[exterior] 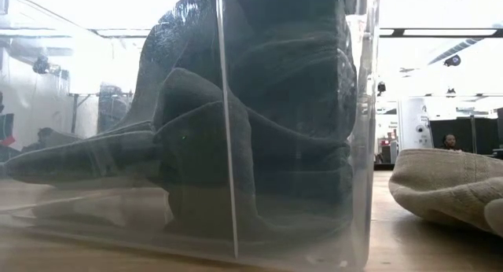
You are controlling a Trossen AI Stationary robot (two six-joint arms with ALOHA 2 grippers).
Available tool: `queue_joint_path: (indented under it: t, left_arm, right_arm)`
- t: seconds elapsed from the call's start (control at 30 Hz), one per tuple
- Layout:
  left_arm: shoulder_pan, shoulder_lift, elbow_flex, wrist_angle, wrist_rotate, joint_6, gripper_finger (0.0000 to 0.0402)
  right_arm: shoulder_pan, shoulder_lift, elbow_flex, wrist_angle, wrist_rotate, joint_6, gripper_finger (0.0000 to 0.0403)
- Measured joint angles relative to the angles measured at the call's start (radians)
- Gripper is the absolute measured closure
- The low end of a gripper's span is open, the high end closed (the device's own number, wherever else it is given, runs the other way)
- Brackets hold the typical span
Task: Pick & Place hat
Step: Put the bottom brown cap into the top transparent bin
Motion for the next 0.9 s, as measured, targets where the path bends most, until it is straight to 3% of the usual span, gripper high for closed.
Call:
queue_joint_path:
  t: [0.4,0.9]
  left_arm:
    - [0.000,0.000,0.000,-0.001,0.000,0.000,0.0193]
    - [0.000,0.000,0.000,-0.011,0.000,0.000,0.0193]
  right_arm:
    - [0.138,-0.009,-0.393,0.095,-0.012,-0.031,0.0181]
    - [0.208,-0.042,-0.685,0.398,0.017,-0.042,0.0182]
